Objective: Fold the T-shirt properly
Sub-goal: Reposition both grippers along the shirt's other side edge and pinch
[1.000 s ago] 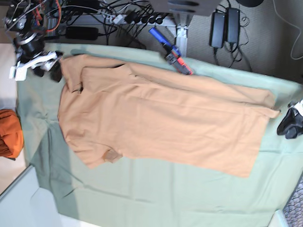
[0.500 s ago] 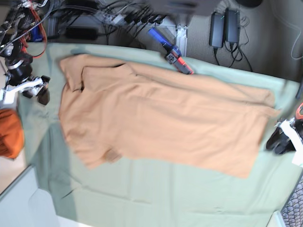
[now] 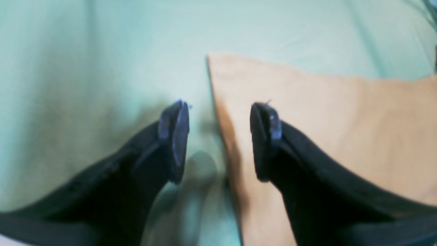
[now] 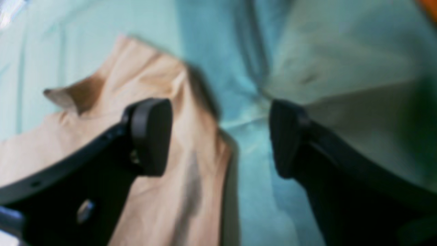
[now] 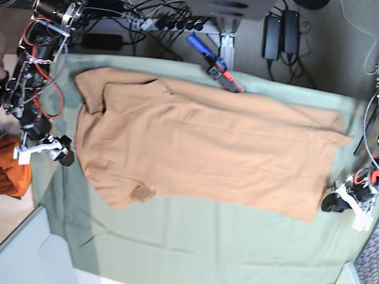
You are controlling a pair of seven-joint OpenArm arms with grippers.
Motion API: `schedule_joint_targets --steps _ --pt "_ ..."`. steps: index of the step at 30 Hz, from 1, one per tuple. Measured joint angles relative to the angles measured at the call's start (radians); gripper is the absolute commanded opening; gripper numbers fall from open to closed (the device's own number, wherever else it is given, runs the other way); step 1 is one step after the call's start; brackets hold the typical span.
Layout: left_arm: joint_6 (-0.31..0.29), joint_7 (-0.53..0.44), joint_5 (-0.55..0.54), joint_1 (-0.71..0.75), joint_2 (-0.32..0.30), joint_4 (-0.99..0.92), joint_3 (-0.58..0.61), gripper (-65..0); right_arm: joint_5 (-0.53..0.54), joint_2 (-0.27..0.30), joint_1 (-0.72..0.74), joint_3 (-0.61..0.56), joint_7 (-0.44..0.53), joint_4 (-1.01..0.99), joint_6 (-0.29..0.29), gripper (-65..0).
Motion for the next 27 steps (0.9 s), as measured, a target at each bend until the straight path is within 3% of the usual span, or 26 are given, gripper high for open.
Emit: schedule_joint_targets --steps 13,19,27 --pt "0.004 -0.034 0.078 -0.048 0.079 -0.103 0.001 -32.8 -0.001 -0.006 0.037 -0.048 -0.003 0.000 0.000 -20.9" --pt "0.002 0.027 -0.002 -0.051 0.123 -0.102 0.001 -32.8 -0.002 -0.006 0.037 -0.048 -0.013 0.000 0.000 -20.9" --pt "0.000 0.075 -0.019 -0.050 0.125 -0.077 0.001 -32.8 0.003 -0.006 0.037 -0.048 -0.013 0.000 0.000 -20.9"
